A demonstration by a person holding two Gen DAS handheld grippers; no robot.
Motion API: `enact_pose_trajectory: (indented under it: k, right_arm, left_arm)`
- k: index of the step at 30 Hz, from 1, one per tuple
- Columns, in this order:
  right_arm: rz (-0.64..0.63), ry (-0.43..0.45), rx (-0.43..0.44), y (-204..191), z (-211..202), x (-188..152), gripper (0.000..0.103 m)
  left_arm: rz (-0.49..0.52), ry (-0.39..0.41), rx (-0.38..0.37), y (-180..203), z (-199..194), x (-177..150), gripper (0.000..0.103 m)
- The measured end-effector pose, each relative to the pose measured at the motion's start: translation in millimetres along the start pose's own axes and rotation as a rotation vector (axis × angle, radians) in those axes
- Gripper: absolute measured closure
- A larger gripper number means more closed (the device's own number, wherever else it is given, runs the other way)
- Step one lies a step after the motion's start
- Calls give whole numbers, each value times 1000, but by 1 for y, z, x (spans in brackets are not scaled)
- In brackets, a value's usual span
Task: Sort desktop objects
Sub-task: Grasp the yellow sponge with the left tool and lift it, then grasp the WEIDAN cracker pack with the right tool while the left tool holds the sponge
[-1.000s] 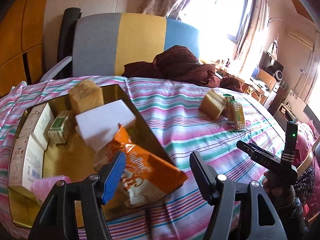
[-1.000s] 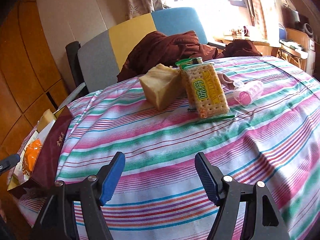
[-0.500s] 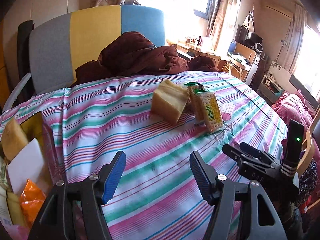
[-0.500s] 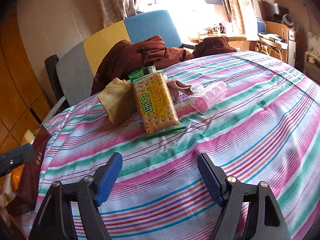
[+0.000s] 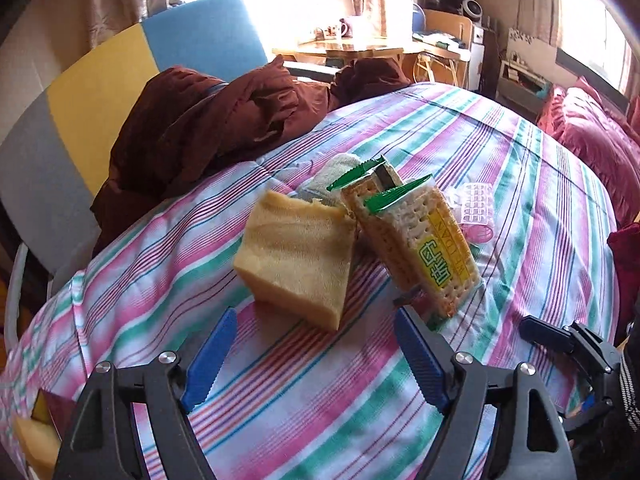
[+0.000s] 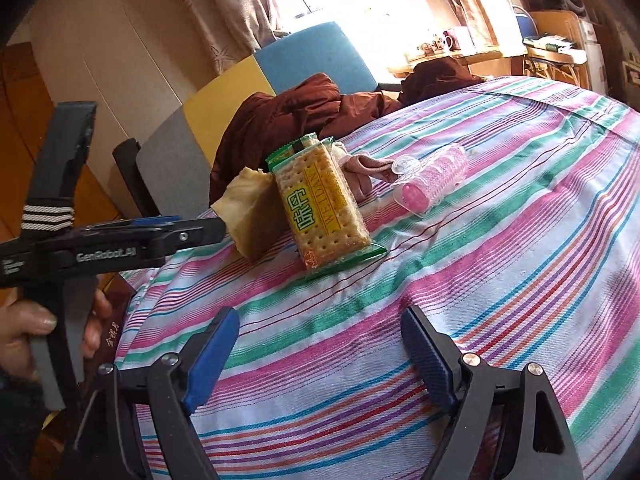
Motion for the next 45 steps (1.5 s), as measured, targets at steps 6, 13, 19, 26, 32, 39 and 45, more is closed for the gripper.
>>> enact_pose_trajectory:
  k: [6,13,19,26,32,39,45]
  right_arm:
    - [4,2,26,-3,1,0,16]
    - [1,0,42,-5,2,0,13]
    - [-2,-2,45,-5,3,0,12]
    - [-9,-6,36,-5,2,-1,12]
    - [-19,-13,24,-5,3,-2,12]
    - [-33,-40,10,-6,4,2,15]
    - [-147,-20,-83,-12,16,33,24]
  left_arm:
    - [76,-22,-18,-7,21,10,18]
    - [116,-17,-59,-10,37,21,12]
    - [90,-57,-73,-13,58,16,14]
    - [37,-53,-33,-8,45,10,30]
    - [-109,-68,-35,-9,10,-20,30]
    - [-179,4,-31,6,-56,-79,29]
    - [-167,74,-47,19,-94,-118,29]
Point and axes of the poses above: each gripper's, at about its wrist camera, not at the fingertips, and z roughly the way its jaws point, y to its right, x to its top, the point moved 10 cm from there along z, roughly the way its jaws point, and after that the axes turned 4 degrees about y, right-handed, at the moved point
